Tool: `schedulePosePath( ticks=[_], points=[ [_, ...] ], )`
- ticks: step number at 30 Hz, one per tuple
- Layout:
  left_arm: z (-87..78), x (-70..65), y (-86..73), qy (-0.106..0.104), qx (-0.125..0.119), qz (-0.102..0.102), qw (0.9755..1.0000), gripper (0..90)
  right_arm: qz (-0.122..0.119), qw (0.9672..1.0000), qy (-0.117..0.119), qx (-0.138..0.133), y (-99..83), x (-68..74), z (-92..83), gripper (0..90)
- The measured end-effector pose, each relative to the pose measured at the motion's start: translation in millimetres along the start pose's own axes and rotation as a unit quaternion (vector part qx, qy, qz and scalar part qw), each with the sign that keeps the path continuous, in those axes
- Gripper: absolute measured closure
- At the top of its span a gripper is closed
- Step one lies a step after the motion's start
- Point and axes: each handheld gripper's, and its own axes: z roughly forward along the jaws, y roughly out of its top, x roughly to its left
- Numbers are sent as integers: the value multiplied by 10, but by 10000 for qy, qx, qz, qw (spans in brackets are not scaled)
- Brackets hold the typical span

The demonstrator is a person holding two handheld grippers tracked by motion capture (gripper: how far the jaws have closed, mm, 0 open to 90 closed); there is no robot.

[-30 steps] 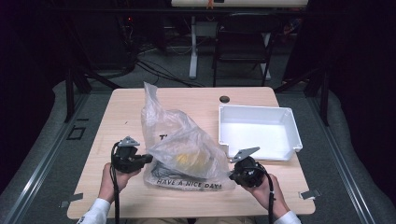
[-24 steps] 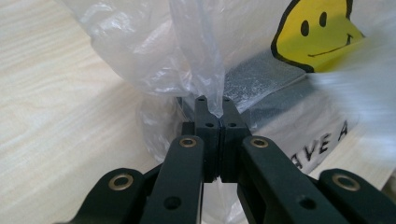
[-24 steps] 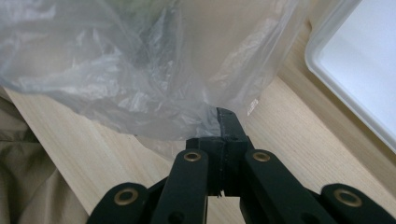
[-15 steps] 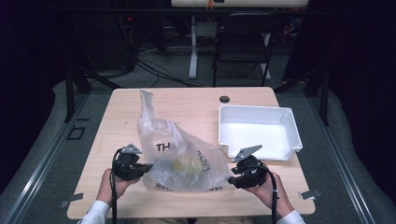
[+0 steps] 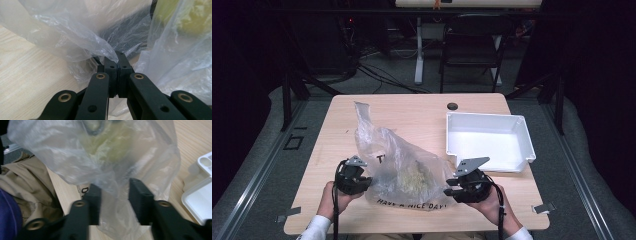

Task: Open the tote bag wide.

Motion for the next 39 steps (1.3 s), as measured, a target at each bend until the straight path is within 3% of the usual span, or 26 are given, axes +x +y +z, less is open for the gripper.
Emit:
schedulePosePath(
  ticks=[1, 3, 4, 5, 8, 10, 11, 14, 26, 28, 29, 31, 32, 33, 35, 39],
  points=[
    [-4, 1, -4, -46, 16, 6, 10000, 896, 47, 10000, -61, 17, -8, -17, 43, 815],
    [-21, -1, -28, -118, 89, 9, 9999, 896, 163, 9998, -96, 28, -28, -53, 68, 871],
    [-21, -1, -28, -118, 89, 9, 9999, 895, 163, 9998, -96, 28, -28, -53, 68, 871],
    [-30, -8, -47, -123, 113, 19, 9999, 896, 361, 9991, -165, 117, -74, -112, 100, 891],
    [-45, -6, -74, -190, 172, 0, 9997, 896, 625, 9973, -277, 280, -158, -214, 155, 897],
    [-46, -8, -83, -206, 181, -24, 9996, 896, 664, 9968, -301, 342, -176, -237, 167, 899],
    [-51, -7, -95, -208, 233, -30, 9995, 896, 812, 9947, -412, 470, -221, -289, 209, 900],
    [-44, 1, -115, -187, 343, -2, 9992, 896, 948, 9926, -469, 591, -254, -345, 263, 900],
    [-30, 18, -139, -135, 498, -16, 9987, 897, 1038, 9866, -666, 1073, -281, -390, 445, 880],
    [-25, 25, -144, -149, 514, -15, 9986, 897, 1026, 9858, -698, 1131, -285, -394, 437, 820],
    [-19, 27, -142, -57, 466, 40, 9989, 897, 1035, 9860, -678, 1116, -287, -405, 406, 691],
    [-14, 26, -139, -38, 451, 31, 9990, 897, 1052, 9864, -647, 1089, -283, -404, 374, 659],
    [-5, 13, -132, -20, 437, 23, 9990, 897, 1036, 9879, -598, 990, -264, -398, 281, 581],
    [-5, 13, -132, -20, 437, 23, 9990, 896, 1036, 9879, -598, 990, -264, -398, 281, 581],
    [0, 7, -130, -15, 437, 28, 9990, 897, 1024, 9913, -480, 678, -230, -364, 115, 480],
    [0, 6, -120, 26, 439, 103, 9990, 896, 960, 9939, -369, 401, -182, -298, -68, 375]
  ],
)
